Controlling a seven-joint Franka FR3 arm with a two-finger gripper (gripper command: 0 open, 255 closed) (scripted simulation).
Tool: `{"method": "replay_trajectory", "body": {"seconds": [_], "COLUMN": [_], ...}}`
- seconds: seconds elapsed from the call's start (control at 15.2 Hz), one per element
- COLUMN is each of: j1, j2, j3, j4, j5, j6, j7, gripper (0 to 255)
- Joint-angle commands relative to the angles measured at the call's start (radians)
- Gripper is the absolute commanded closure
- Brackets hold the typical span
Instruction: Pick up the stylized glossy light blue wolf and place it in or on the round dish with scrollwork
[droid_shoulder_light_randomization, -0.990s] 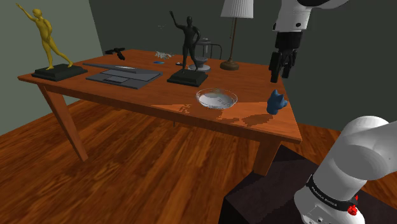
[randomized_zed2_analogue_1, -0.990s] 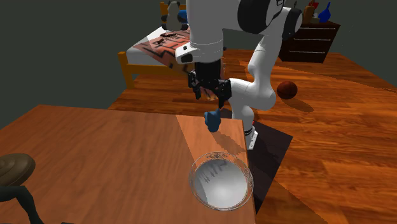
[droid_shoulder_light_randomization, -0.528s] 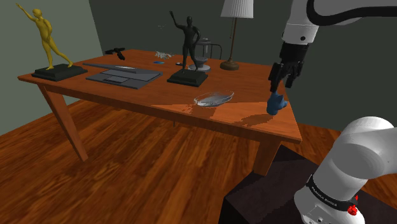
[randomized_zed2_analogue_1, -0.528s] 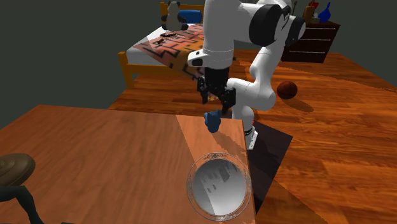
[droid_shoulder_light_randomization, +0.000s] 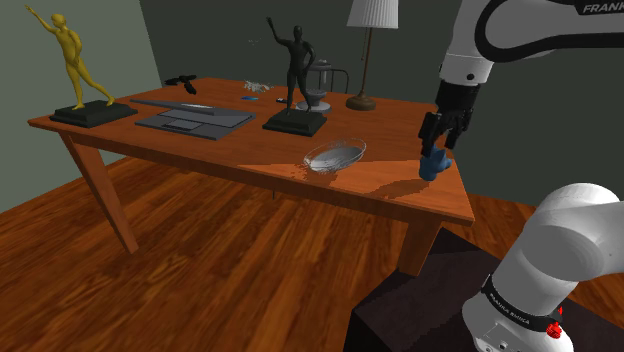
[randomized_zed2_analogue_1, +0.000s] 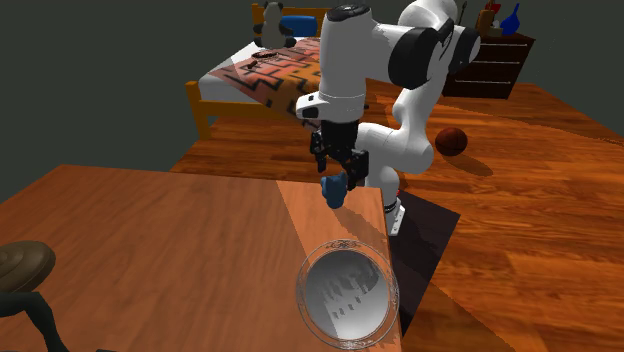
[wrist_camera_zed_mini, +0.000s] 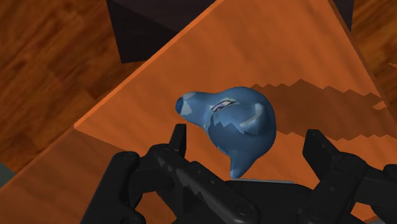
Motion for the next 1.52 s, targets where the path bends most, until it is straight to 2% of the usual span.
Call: {"method": "replay_trajectory", "body": {"seconds": [0.0,0.2,0.26,0.86,1.45], "j1": [0.0,0.0,0.0,0.0,0.0], "j2": [0.0,0.0,0.0,0.0,0.029], "j3": [0.0,0.0,0.0,0.0,0.001], "j4": [-0.001,-0.001,-0.001,-0.001,0.135], "j5": [0.0,0.0,0.0,0.0,0.001], "j6": [0.001,0.001,0.001,0.001,-0.107], "j7": [0.0,0.0,0.0,0.0,0.0], "gripper": [0,0,255,255,255]}}
